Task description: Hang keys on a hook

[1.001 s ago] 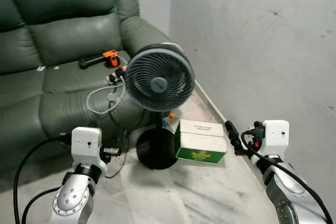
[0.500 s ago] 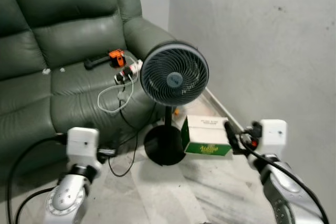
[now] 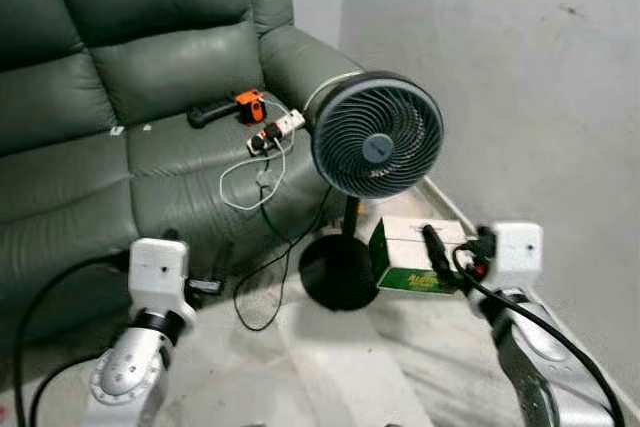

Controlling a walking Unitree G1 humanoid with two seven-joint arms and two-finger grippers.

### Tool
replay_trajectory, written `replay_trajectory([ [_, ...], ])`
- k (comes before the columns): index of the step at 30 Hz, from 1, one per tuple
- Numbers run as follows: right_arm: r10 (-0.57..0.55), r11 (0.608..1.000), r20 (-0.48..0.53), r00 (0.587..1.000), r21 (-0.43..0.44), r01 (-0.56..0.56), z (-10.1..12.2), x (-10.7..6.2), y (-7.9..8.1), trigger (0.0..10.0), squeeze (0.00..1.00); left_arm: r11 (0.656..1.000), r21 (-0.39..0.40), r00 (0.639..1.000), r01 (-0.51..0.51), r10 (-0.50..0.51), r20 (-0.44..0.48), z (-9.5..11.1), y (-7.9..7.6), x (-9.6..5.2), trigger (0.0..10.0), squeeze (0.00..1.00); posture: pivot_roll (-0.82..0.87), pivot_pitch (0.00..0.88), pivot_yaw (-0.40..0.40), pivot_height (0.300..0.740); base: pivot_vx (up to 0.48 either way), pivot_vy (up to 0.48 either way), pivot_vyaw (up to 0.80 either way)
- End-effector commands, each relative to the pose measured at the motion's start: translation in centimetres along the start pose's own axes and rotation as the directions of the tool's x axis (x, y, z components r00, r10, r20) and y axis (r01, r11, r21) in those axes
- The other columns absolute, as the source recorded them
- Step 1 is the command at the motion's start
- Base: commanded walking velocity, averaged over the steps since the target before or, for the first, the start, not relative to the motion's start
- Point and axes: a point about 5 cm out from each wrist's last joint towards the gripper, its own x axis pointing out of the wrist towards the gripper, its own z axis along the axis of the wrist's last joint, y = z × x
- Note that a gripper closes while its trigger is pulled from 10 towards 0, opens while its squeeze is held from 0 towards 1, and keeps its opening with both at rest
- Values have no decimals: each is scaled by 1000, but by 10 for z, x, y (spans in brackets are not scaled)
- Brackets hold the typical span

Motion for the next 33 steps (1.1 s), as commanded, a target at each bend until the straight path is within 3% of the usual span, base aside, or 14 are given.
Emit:
replay_trajectory([
  [1,-22,1000,-8,1000,-8,22,-1,-1,-6,10000,0,1000,-18,1000,9,-9,-12,-3,-3,1,10000,0,-2,104,12,740,0,0,0],
  [4,-17,1000,-5,1000,-4,17,0,0,-4,10000,0,996,-78,999,44,-45,-11,-2,-6,3,10000,0,-6,105,15,740,0,0,0],
  [8,1,1000,-12,1000,-17,-1,0,0,-4,10000,0,993,-89,997,83,-83,3,1,-12,6,10000,0,-11,112,16,740,0,0,0],
  [33,-12,999,24,1000,-38,13,11,2,-7,10000,0,987,-131,995,90,-94,-21,-1,-17,12,10000,0,-31,126,14,740,0,0,-800],
])
